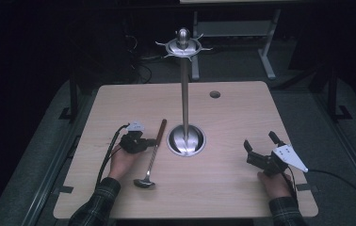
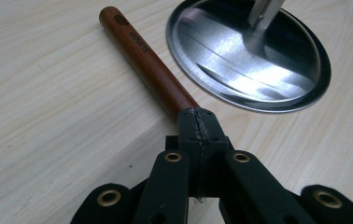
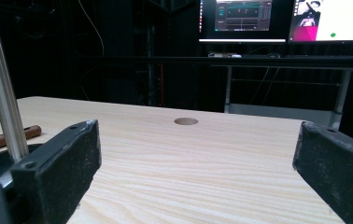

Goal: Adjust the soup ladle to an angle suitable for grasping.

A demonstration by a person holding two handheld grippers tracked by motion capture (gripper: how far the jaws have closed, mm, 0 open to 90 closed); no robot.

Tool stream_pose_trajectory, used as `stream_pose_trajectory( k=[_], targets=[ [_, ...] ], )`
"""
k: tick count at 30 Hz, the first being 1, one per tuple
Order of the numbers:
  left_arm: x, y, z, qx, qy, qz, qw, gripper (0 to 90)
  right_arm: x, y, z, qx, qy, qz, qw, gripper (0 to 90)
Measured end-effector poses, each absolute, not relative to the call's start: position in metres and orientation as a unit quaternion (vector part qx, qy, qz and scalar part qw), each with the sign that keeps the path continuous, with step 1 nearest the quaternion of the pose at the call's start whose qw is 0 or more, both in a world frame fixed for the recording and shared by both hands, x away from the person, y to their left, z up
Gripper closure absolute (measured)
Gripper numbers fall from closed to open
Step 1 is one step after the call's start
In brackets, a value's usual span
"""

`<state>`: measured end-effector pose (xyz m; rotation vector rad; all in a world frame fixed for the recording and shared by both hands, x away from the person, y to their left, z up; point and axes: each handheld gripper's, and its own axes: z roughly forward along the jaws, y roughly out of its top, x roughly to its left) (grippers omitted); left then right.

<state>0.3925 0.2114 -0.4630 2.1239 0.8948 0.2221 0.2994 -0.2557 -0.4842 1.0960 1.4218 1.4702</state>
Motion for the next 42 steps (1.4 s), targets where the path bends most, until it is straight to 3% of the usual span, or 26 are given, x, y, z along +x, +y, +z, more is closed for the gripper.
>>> stream_pose_trajectory(
  k=[24, 42],
  targets=[
    [0.389, 0.199, -0.46, 0.849, 0.33, 0.068, 0.406, 90.0, 0.299, -0.256, -0.484, 0.432, 0.562, 0.581, 0.398, 0.2],
    [0.347, 0.198, -0.433, 0.876, 0.358, 0.006, 0.324, 90.0, 0.299, -0.256, -0.484, 0.431, 0.564, 0.582, 0.397, 0.2]
  ],
)
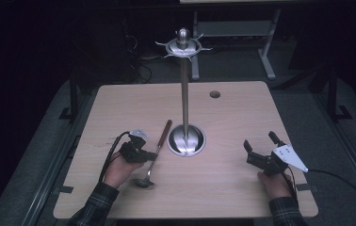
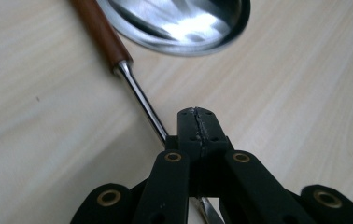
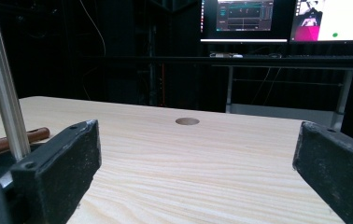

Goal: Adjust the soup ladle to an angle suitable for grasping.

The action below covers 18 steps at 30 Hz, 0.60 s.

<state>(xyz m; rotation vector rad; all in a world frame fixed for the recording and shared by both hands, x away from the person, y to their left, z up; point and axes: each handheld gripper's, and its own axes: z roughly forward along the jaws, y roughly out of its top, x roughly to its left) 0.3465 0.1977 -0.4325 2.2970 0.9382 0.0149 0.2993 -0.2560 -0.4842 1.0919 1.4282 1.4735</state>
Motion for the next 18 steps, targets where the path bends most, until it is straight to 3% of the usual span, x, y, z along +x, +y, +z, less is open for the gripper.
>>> stream_pose_trajectory(
  k=[18],
  targets=[
    [0.32, 0.192, -0.444, 0.894, 0.355, -0.003, 0.273, 90.0, 0.299, -0.256, -0.484, 0.431, 0.564, 0.582, 0.397, 0.2]
  ],
)
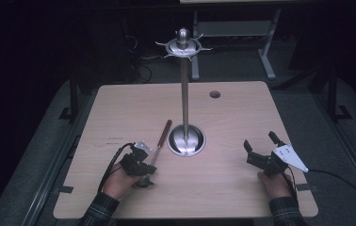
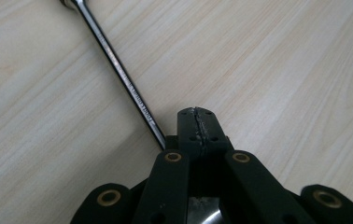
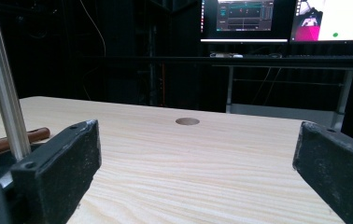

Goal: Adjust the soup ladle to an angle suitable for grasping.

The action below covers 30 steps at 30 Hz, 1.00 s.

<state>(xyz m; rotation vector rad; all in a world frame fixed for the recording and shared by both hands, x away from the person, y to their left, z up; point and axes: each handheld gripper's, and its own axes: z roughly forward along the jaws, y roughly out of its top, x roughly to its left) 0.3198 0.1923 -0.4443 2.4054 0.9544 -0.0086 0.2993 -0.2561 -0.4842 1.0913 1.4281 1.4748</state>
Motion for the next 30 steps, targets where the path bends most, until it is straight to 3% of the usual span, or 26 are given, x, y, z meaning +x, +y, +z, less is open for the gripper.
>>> stream_pose_trajectory(
  k=[30],
  targets=[
    [0.33, 0.237, -0.438, 0.89, 0.392, 0.086, 0.217, 90.0, 0.299, -0.256, -0.484, 0.431, 0.564, 0.582, 0.397, 0.2]
  ],
)
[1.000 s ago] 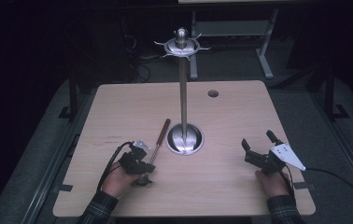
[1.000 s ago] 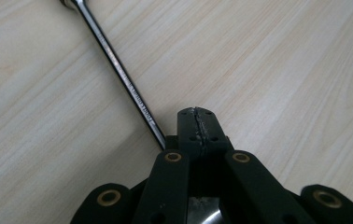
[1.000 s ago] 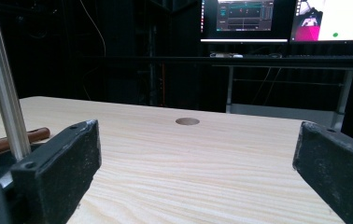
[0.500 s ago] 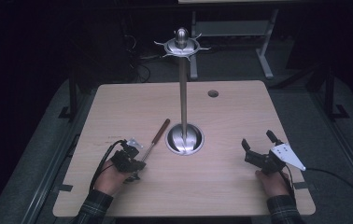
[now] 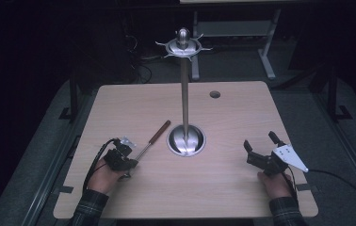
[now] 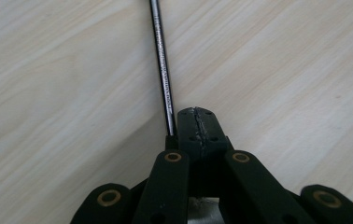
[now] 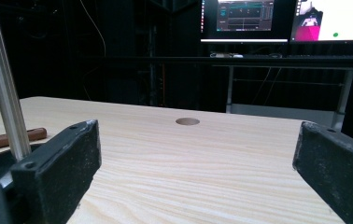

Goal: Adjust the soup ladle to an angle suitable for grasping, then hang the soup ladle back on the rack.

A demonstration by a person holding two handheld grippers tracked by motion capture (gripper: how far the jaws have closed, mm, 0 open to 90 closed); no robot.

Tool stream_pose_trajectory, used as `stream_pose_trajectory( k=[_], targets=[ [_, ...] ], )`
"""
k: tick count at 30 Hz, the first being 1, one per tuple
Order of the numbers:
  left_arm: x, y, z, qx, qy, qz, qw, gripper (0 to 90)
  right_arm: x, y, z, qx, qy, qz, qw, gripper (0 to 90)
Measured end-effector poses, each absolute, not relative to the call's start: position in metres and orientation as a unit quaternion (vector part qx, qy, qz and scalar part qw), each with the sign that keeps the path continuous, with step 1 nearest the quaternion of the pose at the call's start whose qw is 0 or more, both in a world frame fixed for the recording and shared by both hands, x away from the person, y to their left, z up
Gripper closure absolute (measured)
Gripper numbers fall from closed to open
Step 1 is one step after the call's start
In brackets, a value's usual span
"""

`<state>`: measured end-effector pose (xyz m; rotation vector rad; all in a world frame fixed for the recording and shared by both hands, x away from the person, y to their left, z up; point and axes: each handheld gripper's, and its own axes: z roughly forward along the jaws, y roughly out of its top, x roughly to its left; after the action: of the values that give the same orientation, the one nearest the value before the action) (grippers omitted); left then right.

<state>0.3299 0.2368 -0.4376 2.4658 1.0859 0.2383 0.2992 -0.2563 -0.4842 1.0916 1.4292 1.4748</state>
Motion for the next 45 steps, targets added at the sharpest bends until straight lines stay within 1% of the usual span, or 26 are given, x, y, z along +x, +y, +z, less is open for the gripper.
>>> stream_pose_trajectory(
  k=[20, 26, 37, 41, 45],
  targets=[
    [0.341, 0.276, -0.435, 0.878, 0.424, 0.107, 0.197, 90.0, 0.299, -0.256, -0.484, 0.431, 0.564, 0.582, 0.397, 0.2],
    [0.341, 0.275, -0.435, 0.879, 0.422, 0.102, 0.196, 90.0, 0.299, -0.256, -0.484, 0.431, 0.564, 0.582, 0.397, 0.2],
    [0.342, 0.271, -0.425, 0.88, 0.408, 0.095, 0.225, 90.0, 0.299, -0.256, -0.484, 0.43, 0.564, 0.582, 0.397, 0.2],
    [0.347, 0.269, -0.419, 0.881, 0.401, 0.084, 0.235, 85.9, 0.299, -0.256, -0.484, 0.431, 0.564, 0.582, 0.397, 0.2],
    [0.357, 0.266, -0.415, 0.888, 0.387, 0.085, 0.233, 84.7, 0.3, -0.256, -0.484, 0.428, 0.565, 0.582, 0.399, 0.2]
  ],
)
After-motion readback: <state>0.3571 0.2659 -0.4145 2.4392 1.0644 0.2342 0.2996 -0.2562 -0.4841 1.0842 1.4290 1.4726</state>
